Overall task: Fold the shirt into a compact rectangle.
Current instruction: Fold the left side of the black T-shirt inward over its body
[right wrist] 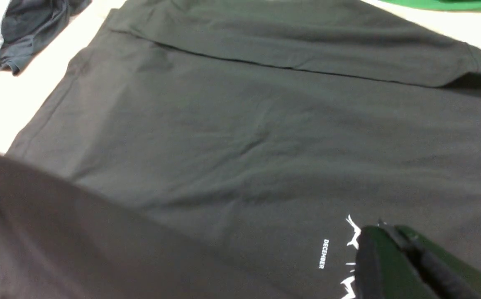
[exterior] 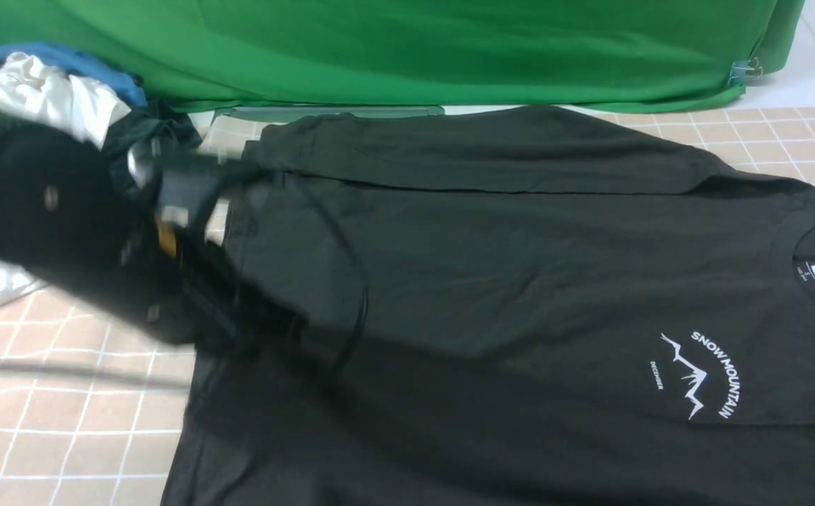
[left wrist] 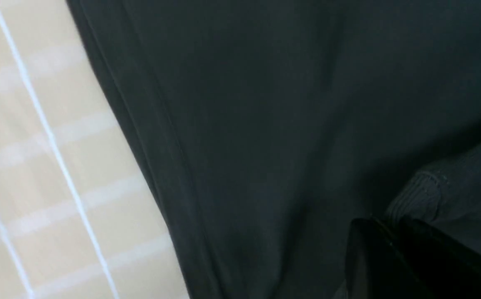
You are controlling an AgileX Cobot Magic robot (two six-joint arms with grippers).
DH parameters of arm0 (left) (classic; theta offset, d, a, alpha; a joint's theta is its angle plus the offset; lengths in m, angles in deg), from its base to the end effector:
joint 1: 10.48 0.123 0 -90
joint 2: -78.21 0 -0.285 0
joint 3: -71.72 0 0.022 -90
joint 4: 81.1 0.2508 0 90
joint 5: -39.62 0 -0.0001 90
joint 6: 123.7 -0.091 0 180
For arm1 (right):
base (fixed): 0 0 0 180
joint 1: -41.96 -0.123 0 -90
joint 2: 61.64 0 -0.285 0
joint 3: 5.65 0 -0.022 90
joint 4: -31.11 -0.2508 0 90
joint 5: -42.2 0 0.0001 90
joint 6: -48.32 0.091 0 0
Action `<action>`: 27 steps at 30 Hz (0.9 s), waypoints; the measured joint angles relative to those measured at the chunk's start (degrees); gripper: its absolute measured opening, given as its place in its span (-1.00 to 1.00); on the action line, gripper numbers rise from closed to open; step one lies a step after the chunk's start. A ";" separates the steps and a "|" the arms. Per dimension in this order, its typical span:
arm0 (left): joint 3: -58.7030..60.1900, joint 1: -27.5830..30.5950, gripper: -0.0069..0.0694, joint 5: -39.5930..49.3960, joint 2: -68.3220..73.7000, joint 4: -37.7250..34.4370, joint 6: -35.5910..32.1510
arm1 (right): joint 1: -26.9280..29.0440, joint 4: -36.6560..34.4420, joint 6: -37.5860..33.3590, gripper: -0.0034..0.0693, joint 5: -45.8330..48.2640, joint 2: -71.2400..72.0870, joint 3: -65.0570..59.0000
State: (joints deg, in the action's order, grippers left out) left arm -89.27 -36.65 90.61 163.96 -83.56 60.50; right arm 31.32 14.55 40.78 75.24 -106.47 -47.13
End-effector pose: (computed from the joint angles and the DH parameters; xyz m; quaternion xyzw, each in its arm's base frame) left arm 0.2359 -0.1193 0.2816 0.1767 0.9614 -0.0735 0.1976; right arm 0.1211 0.0372 0.3194 -0.0712 0.8537 0.1422 0.4960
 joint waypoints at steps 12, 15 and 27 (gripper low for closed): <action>-16.16 7.91 -0.73 -5.71 15.30 5.07 -0.39 | 0.00 -0.10 -0.05 -0.79 -0.13 0.00 0.00; -19.14 9.55 -0.73 -6.45 19.68 7.21 -0.53 | 0.00 -0.10 -0.05 -0.79 -0.13 0.00 0.00; -20.69 10.24 -0.48 -13.00 27.37 11.21 -4.96 | 0.00 -0.22 -0.05 -0.78 0.13 0.00 0.00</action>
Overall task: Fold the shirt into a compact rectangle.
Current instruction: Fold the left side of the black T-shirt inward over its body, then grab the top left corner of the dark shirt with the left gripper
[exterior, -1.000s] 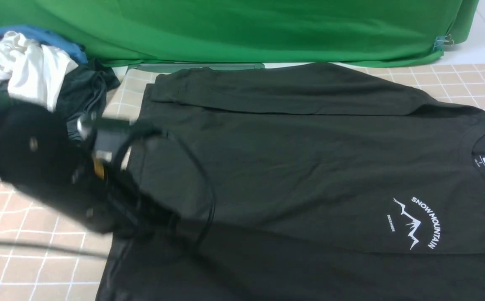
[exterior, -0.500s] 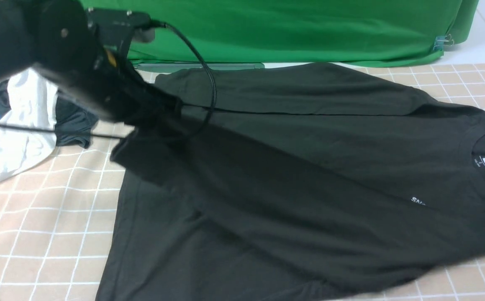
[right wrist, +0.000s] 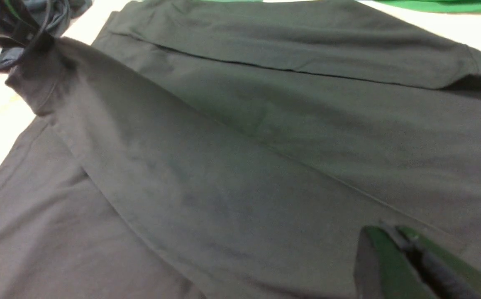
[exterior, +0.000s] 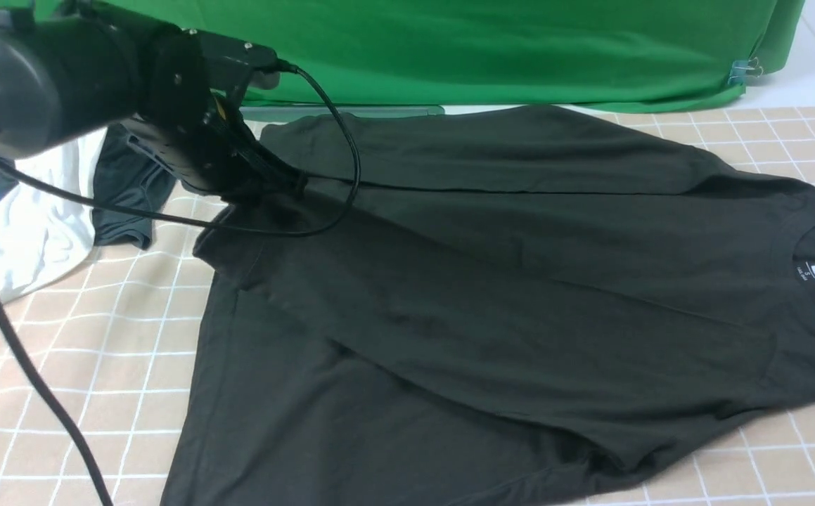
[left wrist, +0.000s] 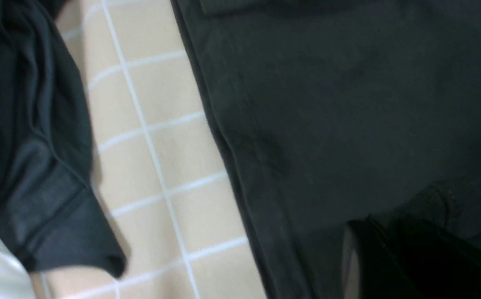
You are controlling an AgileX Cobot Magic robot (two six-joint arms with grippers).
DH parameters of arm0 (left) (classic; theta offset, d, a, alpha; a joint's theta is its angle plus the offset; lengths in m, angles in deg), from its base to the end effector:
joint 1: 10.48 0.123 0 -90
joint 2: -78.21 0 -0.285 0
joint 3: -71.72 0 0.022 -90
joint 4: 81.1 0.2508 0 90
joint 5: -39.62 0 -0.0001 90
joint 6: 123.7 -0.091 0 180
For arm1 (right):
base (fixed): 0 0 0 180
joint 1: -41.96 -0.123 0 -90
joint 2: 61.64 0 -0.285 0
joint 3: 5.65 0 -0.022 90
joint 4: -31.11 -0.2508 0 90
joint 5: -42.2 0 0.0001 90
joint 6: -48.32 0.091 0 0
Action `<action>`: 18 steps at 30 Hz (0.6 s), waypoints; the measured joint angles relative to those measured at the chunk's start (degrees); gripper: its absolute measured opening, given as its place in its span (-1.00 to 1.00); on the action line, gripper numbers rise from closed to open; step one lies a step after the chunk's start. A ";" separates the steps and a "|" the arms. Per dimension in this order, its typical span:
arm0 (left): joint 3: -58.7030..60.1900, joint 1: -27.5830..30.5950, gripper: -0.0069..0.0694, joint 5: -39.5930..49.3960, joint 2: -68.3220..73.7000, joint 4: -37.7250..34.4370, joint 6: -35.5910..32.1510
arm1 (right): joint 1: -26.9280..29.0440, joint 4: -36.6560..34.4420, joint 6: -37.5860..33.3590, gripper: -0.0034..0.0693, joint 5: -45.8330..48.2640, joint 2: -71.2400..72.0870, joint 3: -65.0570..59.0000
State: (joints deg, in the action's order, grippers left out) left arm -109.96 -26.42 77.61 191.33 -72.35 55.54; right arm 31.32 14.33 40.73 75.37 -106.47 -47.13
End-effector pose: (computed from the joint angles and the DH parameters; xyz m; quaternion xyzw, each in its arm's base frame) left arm 0.3868 -0.1016 0.2361 0.1848 0.9450 0.0259 0.2686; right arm 0.1210 0.0374 0.3193 -0.0709 0.8541 0.1437 0.4949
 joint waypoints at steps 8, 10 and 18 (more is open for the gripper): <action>-3.67 2.17 0.36 -4.21 1.66 2.20 10.23 | 0.00 -0.03 0.00 -0.78 0.19 0.00 0.00; -7.06 3.37 0.49 -4.33 3.23 0.72 11.86 | 0.00 -0.03 0.00 -0.78 0.19 0.00 0.00; -24.52 6.78 0.66 -1.80 17.47 -8.14 9.35 | 0.00 -0.07 0.00 -0.77 0.19 0.00 0.00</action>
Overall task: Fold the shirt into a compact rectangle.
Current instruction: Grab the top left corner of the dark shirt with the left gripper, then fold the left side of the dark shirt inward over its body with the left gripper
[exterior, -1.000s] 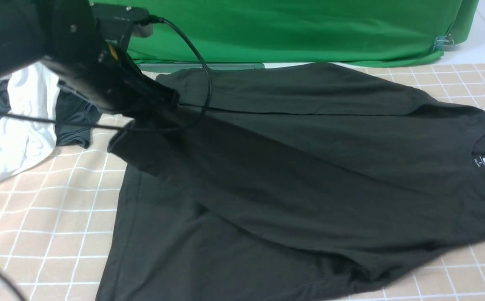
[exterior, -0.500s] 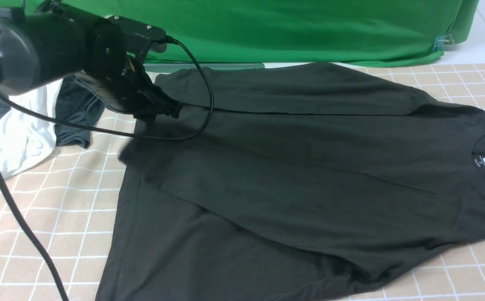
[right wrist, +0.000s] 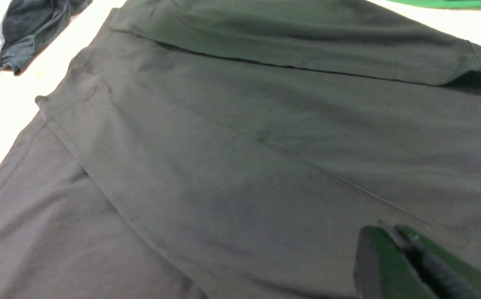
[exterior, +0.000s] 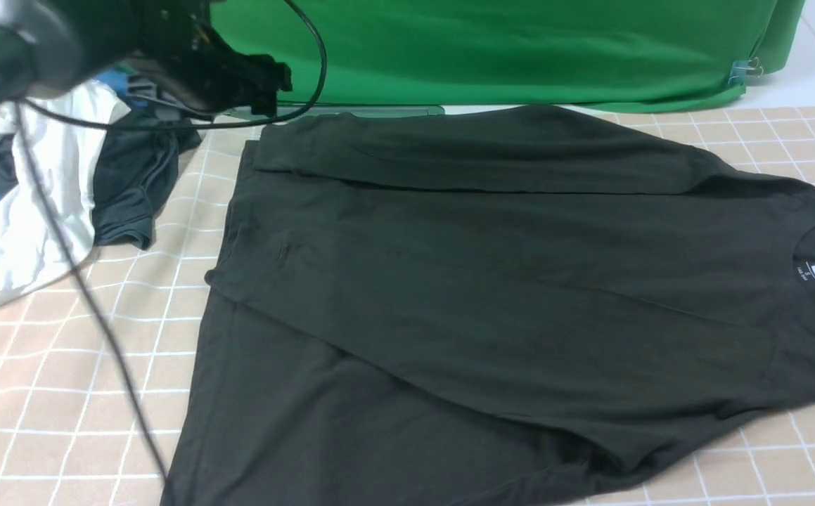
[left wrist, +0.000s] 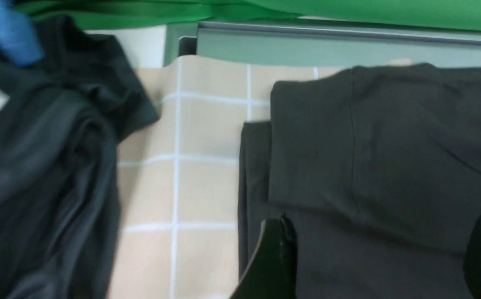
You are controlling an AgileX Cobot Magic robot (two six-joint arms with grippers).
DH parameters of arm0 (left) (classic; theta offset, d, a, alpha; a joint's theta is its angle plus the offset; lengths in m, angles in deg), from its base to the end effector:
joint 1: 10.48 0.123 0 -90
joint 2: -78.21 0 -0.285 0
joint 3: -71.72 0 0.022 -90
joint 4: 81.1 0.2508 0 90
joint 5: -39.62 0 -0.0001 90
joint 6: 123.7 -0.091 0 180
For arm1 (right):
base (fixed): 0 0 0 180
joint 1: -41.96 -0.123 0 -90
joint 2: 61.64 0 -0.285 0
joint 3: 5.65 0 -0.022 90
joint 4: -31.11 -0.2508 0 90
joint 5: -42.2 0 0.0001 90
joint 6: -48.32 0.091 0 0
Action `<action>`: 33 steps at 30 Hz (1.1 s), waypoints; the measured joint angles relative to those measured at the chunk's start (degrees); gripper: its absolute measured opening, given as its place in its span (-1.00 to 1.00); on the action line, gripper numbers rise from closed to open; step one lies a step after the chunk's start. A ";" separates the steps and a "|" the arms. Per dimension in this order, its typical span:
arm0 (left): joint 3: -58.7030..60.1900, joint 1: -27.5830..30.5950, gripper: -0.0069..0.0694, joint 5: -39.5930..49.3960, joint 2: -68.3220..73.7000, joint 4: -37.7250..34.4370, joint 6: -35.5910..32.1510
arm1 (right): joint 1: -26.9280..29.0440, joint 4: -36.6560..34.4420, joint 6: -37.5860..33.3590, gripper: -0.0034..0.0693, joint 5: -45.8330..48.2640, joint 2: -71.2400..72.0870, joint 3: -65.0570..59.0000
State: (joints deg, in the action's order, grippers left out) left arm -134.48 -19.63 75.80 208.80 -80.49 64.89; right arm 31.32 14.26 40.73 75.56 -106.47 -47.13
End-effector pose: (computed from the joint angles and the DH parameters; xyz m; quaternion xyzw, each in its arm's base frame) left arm 0.4854 -0.0776 0.2281 0.0076 0.9413 -0.0477 0.3340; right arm 0.1208 0.0375 0.3190 -0.0710 0.8548 0.1443 0.4934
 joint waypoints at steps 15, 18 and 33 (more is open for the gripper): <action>-11.46 0.00 0.64 -2.55 16.06 -0.61 -0.18 | 0.00 0.00 0.00 -0.72 0.00 0.00 -0.06; -11.72 0.00 0.52 -2.83 16.43 -0.61 -0.18 | 0.00 0.00 0.00 -0.71 0.00 0.00 -0.06; -15.38 0.01 -0.72 7.92 12.59 -0.61 -4.36 | 0.00 -0.03 0.04 -0.71 0.36 0.00 -0.06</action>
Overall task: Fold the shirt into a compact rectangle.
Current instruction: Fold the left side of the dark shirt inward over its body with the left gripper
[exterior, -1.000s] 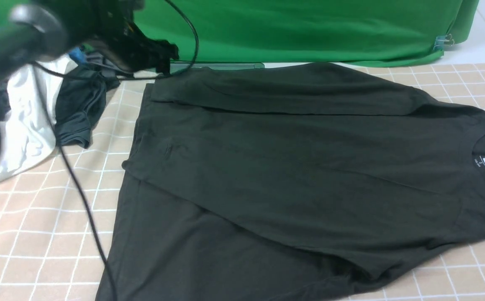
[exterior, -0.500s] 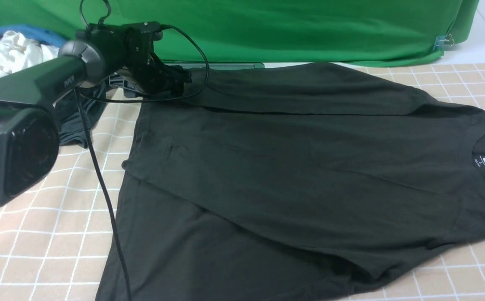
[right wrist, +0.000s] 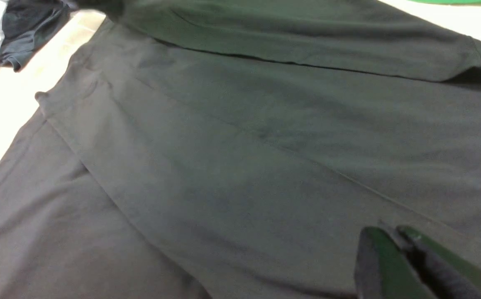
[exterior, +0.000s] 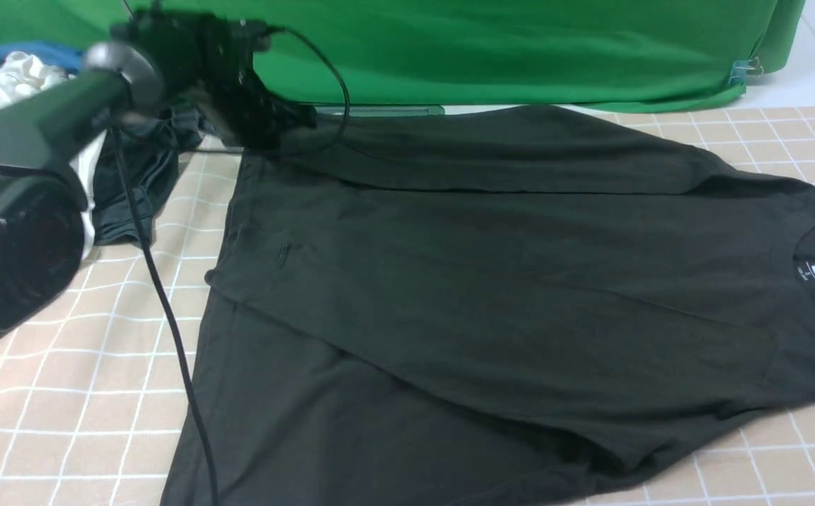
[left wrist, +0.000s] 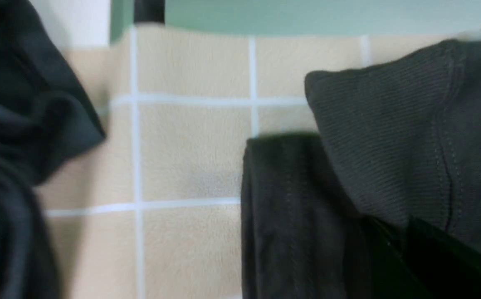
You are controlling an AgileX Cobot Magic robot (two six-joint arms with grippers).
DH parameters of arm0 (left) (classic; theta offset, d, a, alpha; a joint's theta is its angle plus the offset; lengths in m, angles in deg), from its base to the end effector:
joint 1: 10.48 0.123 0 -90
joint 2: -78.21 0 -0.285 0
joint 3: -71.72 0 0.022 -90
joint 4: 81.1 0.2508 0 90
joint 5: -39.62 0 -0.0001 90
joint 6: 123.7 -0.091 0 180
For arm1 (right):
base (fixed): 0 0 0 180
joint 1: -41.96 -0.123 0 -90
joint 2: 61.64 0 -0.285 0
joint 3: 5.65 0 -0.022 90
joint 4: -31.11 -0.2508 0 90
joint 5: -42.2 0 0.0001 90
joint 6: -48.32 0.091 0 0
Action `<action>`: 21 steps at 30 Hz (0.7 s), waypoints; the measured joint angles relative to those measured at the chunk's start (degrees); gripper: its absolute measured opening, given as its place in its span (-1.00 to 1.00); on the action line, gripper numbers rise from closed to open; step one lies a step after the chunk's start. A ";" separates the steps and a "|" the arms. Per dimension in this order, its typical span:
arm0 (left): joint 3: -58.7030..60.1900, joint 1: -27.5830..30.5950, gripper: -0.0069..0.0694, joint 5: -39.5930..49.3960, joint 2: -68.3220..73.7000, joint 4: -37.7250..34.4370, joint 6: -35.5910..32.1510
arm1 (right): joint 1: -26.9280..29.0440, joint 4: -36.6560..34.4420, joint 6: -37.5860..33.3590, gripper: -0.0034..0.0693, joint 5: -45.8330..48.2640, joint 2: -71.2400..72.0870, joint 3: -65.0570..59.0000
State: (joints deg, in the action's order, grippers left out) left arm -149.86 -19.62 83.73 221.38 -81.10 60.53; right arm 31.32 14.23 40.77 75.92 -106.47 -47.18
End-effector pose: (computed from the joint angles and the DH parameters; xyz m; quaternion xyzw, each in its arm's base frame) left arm 0.5227 -0.0841 0.1898 0.0409 0.9547 -0.0343 0.2929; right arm 0.1205 0.0376 0.3183 -0.0712 0.8565 0.1448 0.4903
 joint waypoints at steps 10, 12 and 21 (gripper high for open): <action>-1.39 -0.10 -0.72 20.34 -12.41 -3.40 -4.82 | 0.00 -1.32 0.00 -0.71 0.51 0.00 0.00; -1.39 -0.10 -0.72 23.59 -13.99 -4.32 -4.92 | 0.00 -1.50 0.00 -0.71 0.80 0.00 0.00; 14.39 -3.03 -0.72 25.24 -23.80 -2.57 -2.32 | 0.00 -1.69 0.03 -0.71 1.94 0.00 0.00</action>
State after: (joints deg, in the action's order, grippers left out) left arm -135.47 -22.65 108.96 197.58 -83.67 58.22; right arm 31.32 12.54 40.79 77.86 -106.47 -47.18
